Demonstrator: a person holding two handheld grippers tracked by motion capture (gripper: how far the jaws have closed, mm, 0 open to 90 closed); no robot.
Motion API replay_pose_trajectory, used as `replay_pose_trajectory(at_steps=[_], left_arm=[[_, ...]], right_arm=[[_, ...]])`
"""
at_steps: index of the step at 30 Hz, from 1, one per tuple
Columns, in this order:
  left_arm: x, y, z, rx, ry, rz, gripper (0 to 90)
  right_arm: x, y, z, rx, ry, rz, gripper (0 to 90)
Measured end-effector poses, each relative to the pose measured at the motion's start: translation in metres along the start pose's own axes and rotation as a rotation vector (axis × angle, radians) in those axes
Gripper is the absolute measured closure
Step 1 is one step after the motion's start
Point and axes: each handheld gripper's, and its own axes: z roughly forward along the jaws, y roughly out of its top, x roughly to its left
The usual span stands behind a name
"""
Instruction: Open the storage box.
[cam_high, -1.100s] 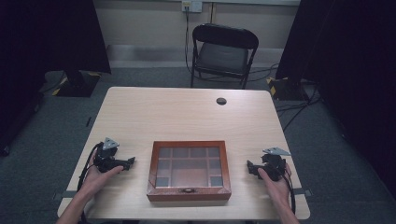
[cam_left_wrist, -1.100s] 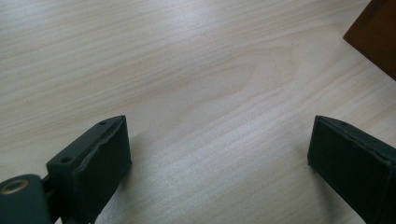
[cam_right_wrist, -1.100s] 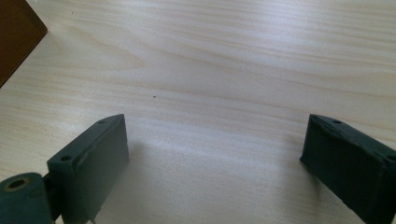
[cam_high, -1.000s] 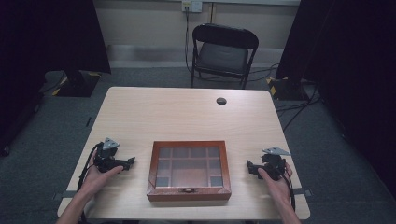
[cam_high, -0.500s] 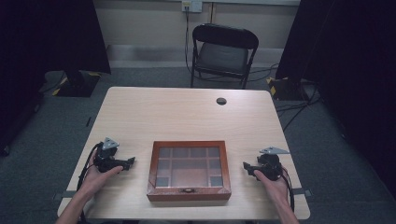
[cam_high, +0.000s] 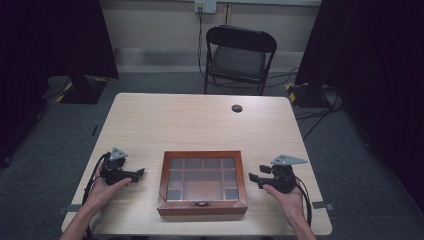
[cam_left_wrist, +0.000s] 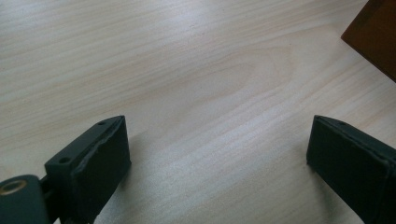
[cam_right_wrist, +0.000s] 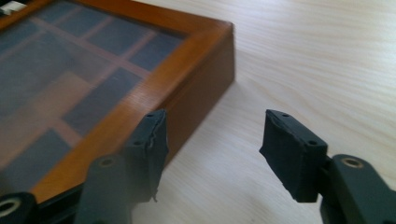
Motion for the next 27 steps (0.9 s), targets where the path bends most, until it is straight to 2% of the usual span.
replay_pose_trajectory(at_steps=[2,3,4,6,10,14,16,19,22,24,26,27], left_arm=[[0.000,0.000,0.000,-0.002,0.000,-0.002,5.3],[0.000,0.000,0.000,0.000,0.000,0.000,5.3],[0.000,0.000,0.000,0.000,0.000,0.000,5.3],[0.000,0.000,0.000,0.000,0.000,0.000,5.3],[0.000,0.000,0.000,0.000,0.001,0.000,5.4],[0.000,0.000,0.000,-0.005,0.001,-0.007,5.3],[0.000,0.000,0.000,0.000,0.001,0.000,5.4],[0.000,0.000,0.000,0.000,0.001,-0.001,5.4],[0.000,0.000,0.000,-0.005,0.001,-0.007,5.4],[0.000,0.000,0.000,0.000,0.000,0.000,5.3],[-0.001,0.000,0.001,-0.007,0.001,-0.011,5.4],[0.000,0.000,0.000,0.000,0.000,0.000,5.4]], right_arm=[[0.004,0.004,-0.003,-0.014,0.032,-0.011,43.3],[0.007,0.009,-0.003,0.008,0.076,-0.039,47.4],[0.007,0.009,-0.003,0.008,0.076,-0.039,47.4],[0.013,0.014,-0.003,0.014,0.111,-0.061,49.6],[0.021,0.021,-0.003,0.020,0.135,-0.084,50.6],[0.035,0.031,-0.003,-0.004,0.144,-0.113,49.4],[0.043,0.036,0.000,0.005,0.168,-0.137,49.6],[0.053,0.045,0.007,0.023,0.240,-0.165,57.5],[0.064,0.054,0.013,0.039,0.265,-0.206,61.0],[0.068,0.058,0.017,0.041,0.290,-0.215,63.4],[0.073,0.060,0.021,0.048,0.310,-0.229,64.7],[0.075,0.060,0.023,0.052,0.327,-0.231,65.6]])
